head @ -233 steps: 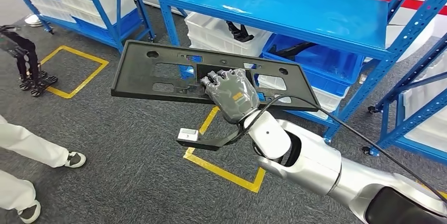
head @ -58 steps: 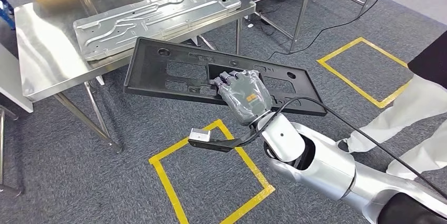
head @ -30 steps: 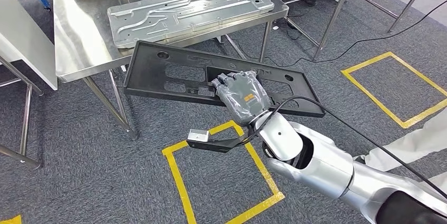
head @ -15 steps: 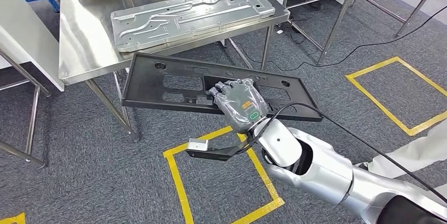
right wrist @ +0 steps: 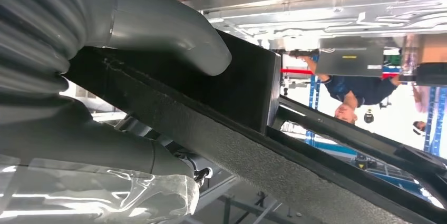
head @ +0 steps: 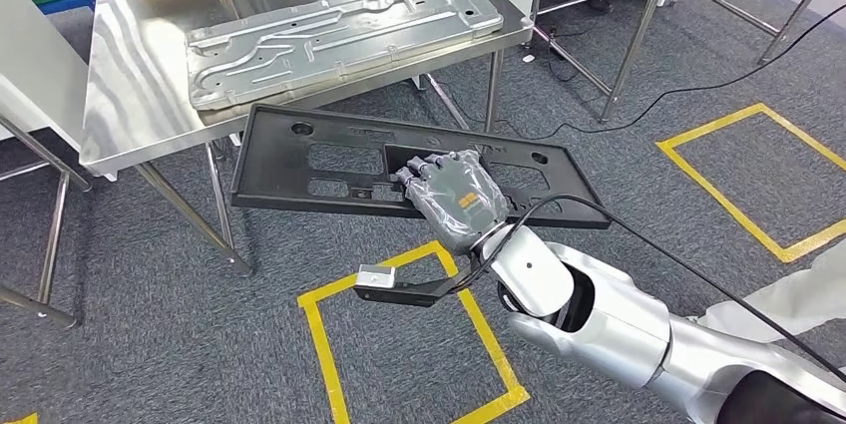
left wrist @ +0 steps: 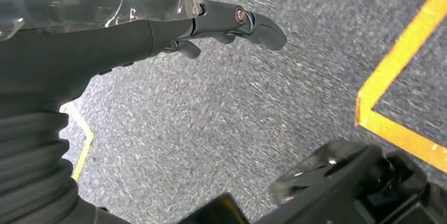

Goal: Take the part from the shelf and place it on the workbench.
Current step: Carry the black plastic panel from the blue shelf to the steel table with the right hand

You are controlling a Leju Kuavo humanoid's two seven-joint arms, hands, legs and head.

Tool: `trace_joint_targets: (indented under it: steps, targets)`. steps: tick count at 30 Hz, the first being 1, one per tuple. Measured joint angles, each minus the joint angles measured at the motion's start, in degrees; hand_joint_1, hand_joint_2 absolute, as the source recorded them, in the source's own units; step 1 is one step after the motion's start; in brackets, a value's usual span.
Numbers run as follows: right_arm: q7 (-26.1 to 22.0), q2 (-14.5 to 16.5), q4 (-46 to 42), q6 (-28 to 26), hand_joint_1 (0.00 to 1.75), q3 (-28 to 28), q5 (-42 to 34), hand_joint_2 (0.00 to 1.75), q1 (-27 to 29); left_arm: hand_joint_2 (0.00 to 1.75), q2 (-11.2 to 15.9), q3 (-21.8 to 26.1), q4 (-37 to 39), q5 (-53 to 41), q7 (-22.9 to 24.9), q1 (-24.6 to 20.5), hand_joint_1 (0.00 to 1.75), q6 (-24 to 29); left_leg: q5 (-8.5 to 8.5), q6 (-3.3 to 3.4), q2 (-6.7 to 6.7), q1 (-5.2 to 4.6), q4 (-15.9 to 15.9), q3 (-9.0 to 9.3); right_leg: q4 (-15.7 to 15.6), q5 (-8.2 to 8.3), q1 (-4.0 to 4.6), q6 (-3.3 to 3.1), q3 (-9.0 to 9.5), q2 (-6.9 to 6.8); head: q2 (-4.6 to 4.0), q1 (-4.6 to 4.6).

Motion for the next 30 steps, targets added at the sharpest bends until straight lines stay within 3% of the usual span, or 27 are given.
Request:
trace_joint_targets:
  steps: [2,3,5,7,8,11,12,13,14,16,17,18,20,22,24,26,27,28,29,30]
  targets:
    - [0.0,-0.1,0.0,0.0,1.75,0.0,-0.2,1.75,-0.2,1.75,0.2,0.0,0.0,-0.1,0.2,0.2,0.0,0.0,2.95,2.33,0.23,-1.13,-6.5,2.96,-0.4,-0.66,0.37,-0.04,0.92,-0.02,0.01,0.21]
    - [0.0,-0.1,-0.1,0.1,1.75,0.0,-0.3,1.75,-0.3,1.75,0.2,0.0,0.0,-0.1,0.3,0.3,0.0,-0.1,3.08,3.14,0.35,-1.52,-8.3,3.86,-0.7,-0.78,0.24,0.07,1.12,-0.07,0.01,0.29]
    - [-0.1,-0.2,-0.2,0.2,1.75,-0.1,-0.6,1.75,-0.4,1.75,0.3,0.0,0.0,-0.2,0.5,0.4,0.0,-0.1,2.66,3.58,0.39,-1.84,-10.6,5.18,-1.1,-0.37,-0.05,0.55,1.47,-0.32,0.02,0.36]
    - [-0.1,-0.2,-0.3,0.2,1.75,-0.1,-0.6,1.75,-0.4,1.75,0.3,0.0,0.0,-0.3,0.6,0.6,0.0,-0.1,2.67,3.29,0.3,-1.47,-12.9,7.12,-0.2,-0.58,0.04,0.99,1.63,-0.44,0.02,0.39]
    - [-0.1,-0.3,-0.3,0.2,1.75,-0.1,-0.6,1.75,-0.5,1.75,0.3,0.0,0.0,-0.3,0.6,0.7,0.0,-0.1,2.67,3.08,0.23,-1.12,-13.6,8.08,1.6,-1.28,0.08,1.24,0.83,-0.36,0.02,0.42]
    - [-0.2,-0.4,-0.3,0.2,1.75,-0.1,-0.6,1.75,-0.6,1.75,0.1,0.0,0.0,-0.4,0.6,0.7,0.0,-0.1,1.83,2.19,-0.04,-0.37,-14.2,9.58,11.9,-4.55,-0.4,2.43,-6.09,-0.19,0.02,0.5]
    - [-0.2,-0.4,-0.3,0.2,1.75,-0.1,-0.6,1.75,-0.4,1.75,0.0,0.0,0.0,-0.4,0.6,0.8,0.0,-0.2,1.36,1.7,-0.17,-0.1,-14.2,10.03,13.9,-4.71,-0.69,2.85,-8.15,-0.21,0.02,0.51]
    - [-0.2,-0.4,-0.3,0.2,1.75,0.0,-0.6,1.75,-0.3,1.75,-0.1,0.0,0.0,-0.4,0.6,0.9,0.0,-0.2,0.85,1.21,-0.29,0.22,-14.1,10.59,13.9,-3.72,-1.01,3.22,-9.21,-0.22,0.01,0.52]
    - [-0.2,-0.4,-0.3,0.2,1.75,0.0,-0.6,1.75,-0.2,1.75,-0.1,0.0,0.0,-0.4,0.6,1.0,0.0,-0.2,0.28,0.7,-0.43,0.58,-14.0,11.27,11.7,-1.49,-1.35,3.63,-9.12,-0.24,0.01,0.52]
    - [-0.2,-0.5,-0.3,0.2,1.75,0.0,-0.6,1.75,-0.2,1.75,-0.1,0.0,0.0,-0.4,0.6,1.0,0.0,-0.2,-1.16,-0.46,-0.68,1.14,-13.5,12.59,3.8,4.13,-2.06,4.62,-6.93,-0.2,0.0,0.54]
    - [-0.2,-0.6,-0.2,0.2,1.75,0.0,-0.6,1.75,-0.2,1.75,0.0,0.0,0.0,-0.4,0.6,1.0,0.0,-0.2,-1.8,-0.99,-0.76,1.2,-13.2,12.78,0.8,5.52,-2.15,4.61,-5.99,-0.16,0.0,0.55]
    - [-0.2,-0.6,-0.2,0.2,1.75,0.0,-0.7,1.75,-0.2,1.75,0.0,0.0,0.0,-0.4,0.6,0.9,0.0,-0.2,-2.34,-1.45,-0.8,1.2,-12.8,12.75,-0.8,6.21,-2.19,4.26,-5.63,-0.1,0.01,0.54]
    - [-0.3,-0.7,-0.3,0.2,1.75,0.0,-0.7,1.75,-0.2,1.75,0.0,0.0,0.0,-0.5,0.6,0.8,0.0,-0.2,-2.85,-1.97,-0.81,1.17,-12.4,12.39,-0.7,5.6,-2.01,2.89,-5.89,-0.14,0.01,0.5]
    - [-0.3,-0.8,-0.4,0.2,1.75,0.0,-0.8,1.75,-0.3,1.75,0.0,-0.1,0.0,-0.5,0.6,0.8,0.0,-0.2,-3.11,-2.3,-0.68,1.39,-10.8,11.63,-0.6,5.4,-2.11,2.12,-5.68,-0.16,0.01,0.44]
    - [-0.2,-0.8,-0.4,0.2,1.75,-0.1,-0.8,1.75,-0.4,1.75,0.0,0.0,0.0,-0.5,0.6,0.8,0.0,-0.2,-4.33,-2.69,-0.4,1.49,-4.8,8.25,-0.6,4.94,-2.15,1.55,-5.06,-0.1,0.01,0.37]
    - [-0.2,-0.9,-0.4,0.2,1.75,0.0,-0.8,1.75,-0.4,1.75,0.0,0.0,0.0,-0.5,0.7,0.5,0.0,0.0,-7.12,-2.99,-0.22,1.43,3.2,3.12,-0.6,4.36,-2.0,1.26,-4.52,-0.12,0.0,0.3]
    - [-0.2,-0.9,-0.4,0.3,1.75,0.0,-0.8,1.75,-0.3,1.75,0.0,0.1,0.0,-0.5,0.7,0.4,0.0,0.0,-8.18,-2.97,-0.18,1.37,5.8,1.07,-0.6,4.02,-1.86,1.16,-4.15,-0.17,0.0,0.29]
    - [-0.2,-0.9,-0.4,0.3,1.75,0.0,-0.8,1.75,-0.2,1.75,0.0,0.1,0.0,-0.5,0.7,0.3,0.0,0.1,-8.1,-2.79,-0.14,1.28,6.3,-0.02,-0.6,3.63,-1.71,1.11,-3.63,-0.27,0.0,0.29]
    - [-0.2,-0.9,-0.4,0.4,1.75,0.0,-0.7,1.75,-0.1,1.75,0.0,0.1,0.0,-0.5,0.7,0.2,0.0,0.1,-6.66,-2.47,-0.07,1.13,4.7,-0.1,-0.6,3.2,-1.53,1.07,-2.98,-0.41,0.0,0.29]
    - [-0.1,-0.9,-0.4,0.4,1.75,0.1,-0.7,1.75,-0.1,1.75,0.0,0.2,0.0,-0.5,0.7,0.3,0.0,0.1,-3.91,-1.97,0.16,0.89,1.2,0.72,-0.6,2.71,-1.39,1.05,-2.2,-0.57,0.0,0.28]
